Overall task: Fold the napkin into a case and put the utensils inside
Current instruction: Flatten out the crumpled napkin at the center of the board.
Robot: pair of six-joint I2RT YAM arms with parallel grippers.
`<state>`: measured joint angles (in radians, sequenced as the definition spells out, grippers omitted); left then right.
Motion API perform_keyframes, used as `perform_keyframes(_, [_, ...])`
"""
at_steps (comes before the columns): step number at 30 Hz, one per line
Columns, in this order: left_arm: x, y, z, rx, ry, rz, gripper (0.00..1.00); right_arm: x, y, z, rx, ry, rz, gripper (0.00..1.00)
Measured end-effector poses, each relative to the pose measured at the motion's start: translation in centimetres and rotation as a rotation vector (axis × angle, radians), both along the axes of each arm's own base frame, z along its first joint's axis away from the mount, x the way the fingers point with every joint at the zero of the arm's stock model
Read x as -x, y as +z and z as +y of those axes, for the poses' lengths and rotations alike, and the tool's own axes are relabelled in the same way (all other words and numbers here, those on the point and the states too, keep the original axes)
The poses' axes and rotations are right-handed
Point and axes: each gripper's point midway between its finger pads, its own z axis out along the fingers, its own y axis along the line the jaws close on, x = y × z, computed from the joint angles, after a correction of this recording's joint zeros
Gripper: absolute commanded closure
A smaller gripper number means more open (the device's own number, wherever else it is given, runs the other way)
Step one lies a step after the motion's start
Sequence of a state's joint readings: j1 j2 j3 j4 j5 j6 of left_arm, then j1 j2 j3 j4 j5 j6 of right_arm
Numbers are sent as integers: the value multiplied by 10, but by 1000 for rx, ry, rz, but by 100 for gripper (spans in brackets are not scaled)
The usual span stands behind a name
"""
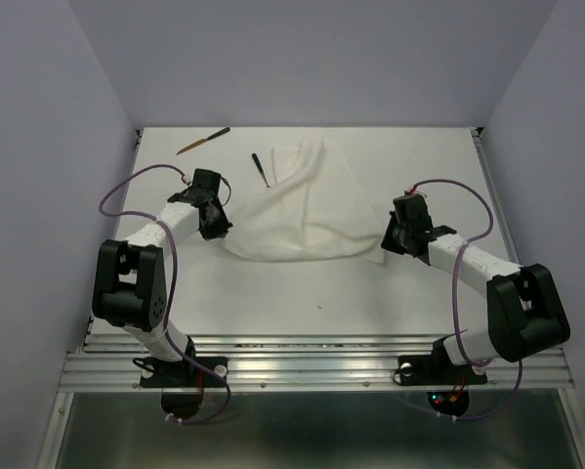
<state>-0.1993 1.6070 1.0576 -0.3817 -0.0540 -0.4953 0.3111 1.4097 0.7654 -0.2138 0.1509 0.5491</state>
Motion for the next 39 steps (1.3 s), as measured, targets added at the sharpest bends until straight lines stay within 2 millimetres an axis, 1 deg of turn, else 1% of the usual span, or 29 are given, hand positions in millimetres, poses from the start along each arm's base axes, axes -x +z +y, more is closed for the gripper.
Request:
perform_keyframes(1, [4, -4, 1, -1, 1, 13, 56, 4, -4, 0, -2, -2, 14, 77])
perform_keyframes(2, [8, -8, 1, -3, 2, 25, 46, 8, -8, -1, -2, 0, 31, 70])
perform_keyframes(3, [9, -9, 1, 3, 9, 29, 40, 11, -11, -1, -2, -3, 46, 63])
perform_keyframes(4, [11, -11, 1, 3, 13, 35, 34, 13, -14, -1, -3, -5, 57, 60])
perform_keyframes(6, [14, -14, 2, 2, 15, 44, 34, 14, -16, -1, -3, -7, 66, 52])
perform_keyframes(9, [18, -19, 4, -3, 30, 57, 34, 15, -16, -1, -4, -10, 69, 47])
perform_keyframes(14, [41, -41, 8, -8, 65, 119, 34, 16, -17, -2, -2, -11, 75, 42])
perform_keyframes(15, [46, -45, 10, -13, 72, 133, 34, 16, -17, -2, -2, -11, 75, 39])
perform_keyframes(21, [40, -44, 7, -6, 83, 107, 34, 18, -18, -3, 2, -12, 85, 27])
perform_keyframes(23, [37, -44, 6, -9, 82, 102, 35, 20, -19, -3, 4, -14, 91, 26])
perform_keyframes(24, [35, -44, 5, -12, 80, 98, 36, 21, -19, -4, 5, -14, 96, 26])
perform_keyframes(28, [21, -44, 0, -13, 77, 75, 53, 25, -22, -5, 6, -19, 109, 25])
perform_keyframes(29, [18, -45, -1, -11, 78, 66, 64, 26, -23, -5, 6, -21, 112, 25])
perform_keyframes(31, [12, -45, -3, -5, 77, 53, 80, 27, -24, -5, 1, -25, 116, 25])
perform_keyframes(32, [10, -45, -4, -1, 81, 48, 99, 29, -25, -5, -1, -27, 119, 25])
perform_keyframes(37, [5, -44, -8, 16, 80, 32, 100, 39, -30, -6, -12, -36, 140, 27])
perform_keyframes(39, [5, -44, -8, 16, 81, 32, 100, 43, -33, -7, -15, -39, 152, 32])
